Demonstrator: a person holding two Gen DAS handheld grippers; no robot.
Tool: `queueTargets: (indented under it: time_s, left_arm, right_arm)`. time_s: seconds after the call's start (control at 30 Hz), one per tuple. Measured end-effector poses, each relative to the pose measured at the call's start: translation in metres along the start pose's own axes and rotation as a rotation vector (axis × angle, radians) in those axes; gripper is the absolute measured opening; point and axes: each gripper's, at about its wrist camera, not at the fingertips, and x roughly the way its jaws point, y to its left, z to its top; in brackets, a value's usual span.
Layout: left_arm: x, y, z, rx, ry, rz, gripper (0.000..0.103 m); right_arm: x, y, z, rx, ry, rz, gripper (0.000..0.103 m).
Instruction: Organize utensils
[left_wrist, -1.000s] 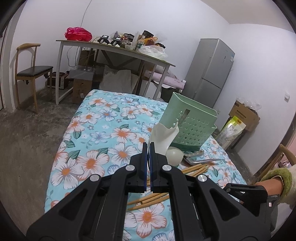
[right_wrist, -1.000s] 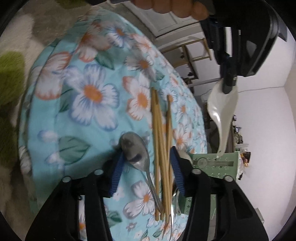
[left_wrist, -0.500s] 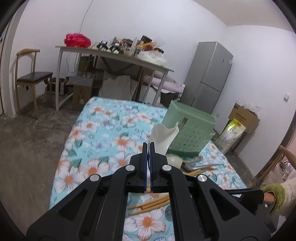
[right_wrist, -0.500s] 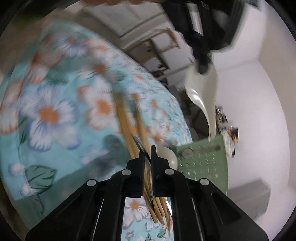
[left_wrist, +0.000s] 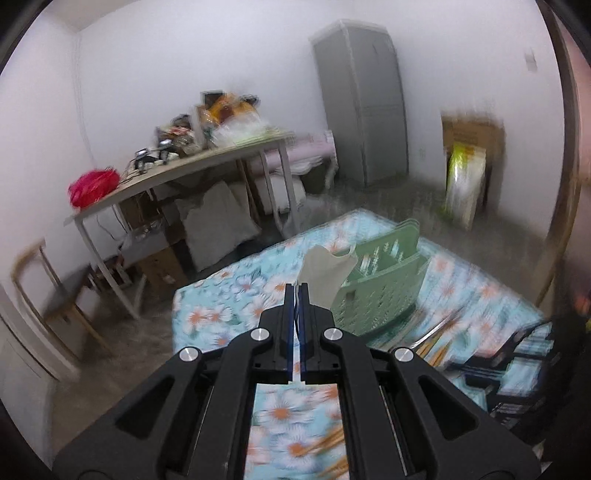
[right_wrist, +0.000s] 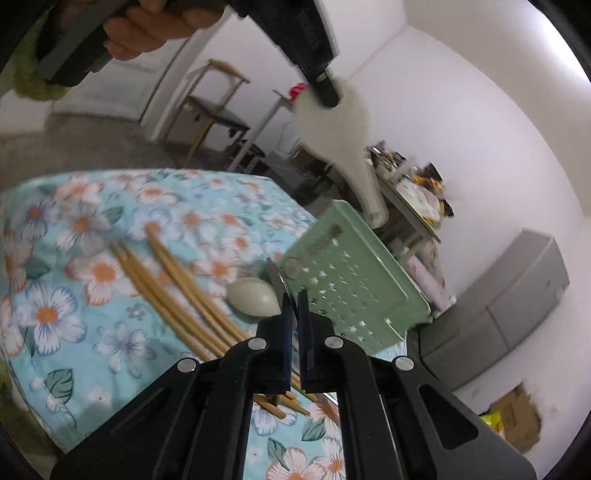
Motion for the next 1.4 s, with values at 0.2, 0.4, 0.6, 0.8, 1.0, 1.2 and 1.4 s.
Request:
queueTargets:
  time_s: [0.2,0.4,0.6,0.8,1.0,1.2,1.4]
  left_arm:
    - [0.046,-0.009,0.044,0.232,0.263,0.035,0.001]
    - [0.091,-0.017,0.078,0.307,0.422,0.049,0.006]
    - [0.122,-0.008,0.098,0.142,0.457,-0.074,0.036]
    - [0.111,0.037,0.115,-0.145,0.303,-0.163,0.06]
    - [0.082,0.068,0.084,-0.351,0.085,-0.198,0.067]
    - [0.072,0.065,0.045,-0.411,-0.033,-0.299,0.074]
    - [0.08,0.066,0.015,-0.499,-0.065,-0.335,0.078]
  right_arm:
    - [0.004,-0.021,-0.007,0.08,-0.011,-0.01,0.002]
    - [0.008,-0.039,-0.016,0.17,-0.03,-0.009,0.002]
    - [0.017,-0.073,-0.027,0.309,-0.002,-0.003,0.003]
    - [0.021,-0.126,-0.039,0.527,0.031,0.021,0.002]
    - [0.019,-0.175,-0.036,0.708,-0.016,0.04,0.002]
    - [0.011,-0.22,-0.011,0.777,-0.149,-0.011,0.002]
    - [0.027,-0.244,0.006,0.795,-0.229,-0.065,0.002]
